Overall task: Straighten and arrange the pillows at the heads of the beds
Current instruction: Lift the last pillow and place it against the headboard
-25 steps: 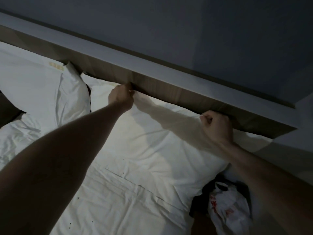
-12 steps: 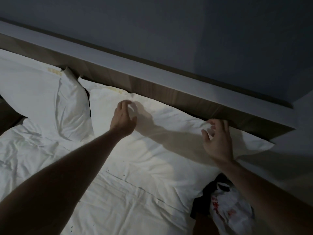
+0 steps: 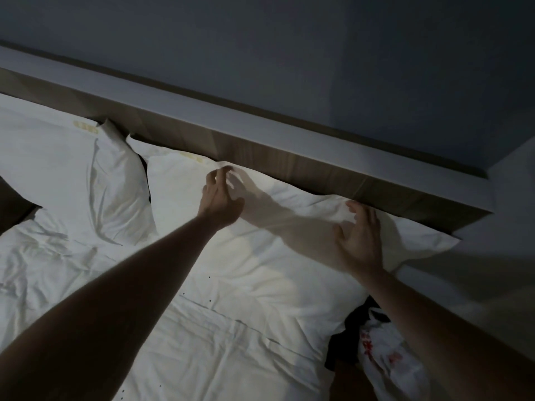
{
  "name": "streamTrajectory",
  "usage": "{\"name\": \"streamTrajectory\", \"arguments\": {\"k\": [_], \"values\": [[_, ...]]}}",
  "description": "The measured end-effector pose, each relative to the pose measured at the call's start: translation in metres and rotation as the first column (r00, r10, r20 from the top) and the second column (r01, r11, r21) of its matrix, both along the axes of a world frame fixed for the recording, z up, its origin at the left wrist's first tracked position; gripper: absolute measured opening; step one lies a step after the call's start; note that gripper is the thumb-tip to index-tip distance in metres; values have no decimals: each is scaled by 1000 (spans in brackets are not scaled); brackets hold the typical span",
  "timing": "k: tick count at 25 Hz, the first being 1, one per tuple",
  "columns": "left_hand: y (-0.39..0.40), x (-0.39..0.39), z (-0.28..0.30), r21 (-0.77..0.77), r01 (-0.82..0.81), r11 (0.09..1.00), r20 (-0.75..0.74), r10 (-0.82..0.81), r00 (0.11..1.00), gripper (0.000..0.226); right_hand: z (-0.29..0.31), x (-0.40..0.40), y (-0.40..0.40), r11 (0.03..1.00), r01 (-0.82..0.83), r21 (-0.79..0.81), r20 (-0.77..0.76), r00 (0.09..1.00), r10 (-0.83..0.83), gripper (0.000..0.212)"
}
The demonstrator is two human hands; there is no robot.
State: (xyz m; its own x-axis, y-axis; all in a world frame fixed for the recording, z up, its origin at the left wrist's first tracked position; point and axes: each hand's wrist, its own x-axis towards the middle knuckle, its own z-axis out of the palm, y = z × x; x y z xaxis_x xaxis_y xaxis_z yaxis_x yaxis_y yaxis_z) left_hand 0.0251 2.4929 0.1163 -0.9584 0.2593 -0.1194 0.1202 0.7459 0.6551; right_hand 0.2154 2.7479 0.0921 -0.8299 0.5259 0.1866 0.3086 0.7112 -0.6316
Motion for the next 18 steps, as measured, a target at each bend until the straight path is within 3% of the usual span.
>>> {"name": "streamTrajectory", "arguments": {"k": [3,6,8,10,12,14,18], "values": [[-6,23,-10,-7,12,1000,36,-12,999,81,-11,35,2,995,87,-51,-23,996,-88,56],[-13,43,-21,-33,11,999,93,-8,996,81,-26,77,12,951,305,-50,-59,950,-308,61],[-18,53,-28,-60,12,998,106,-6,994,81,-40,94,23,834,523,-175,78,852,-518,86],[-20,59,-32,-92,30,995,111,-19,994,81,-50,99,34,706,603,-371,241,797,-554,101],[-18,62,-32,-108,50,993,113,-37,993,81,-53,95,41,650,542,-532,322,840,-437,74],[-15,63,-30,-121,66,990,100,-54,993,80,-50,87,46,685,489,-540,335,872,-358,47],[-11,70,-30,-140,120,983,77,-110,991,80,-41,85,44,791,459,-404,158,887,-434,52]]}}
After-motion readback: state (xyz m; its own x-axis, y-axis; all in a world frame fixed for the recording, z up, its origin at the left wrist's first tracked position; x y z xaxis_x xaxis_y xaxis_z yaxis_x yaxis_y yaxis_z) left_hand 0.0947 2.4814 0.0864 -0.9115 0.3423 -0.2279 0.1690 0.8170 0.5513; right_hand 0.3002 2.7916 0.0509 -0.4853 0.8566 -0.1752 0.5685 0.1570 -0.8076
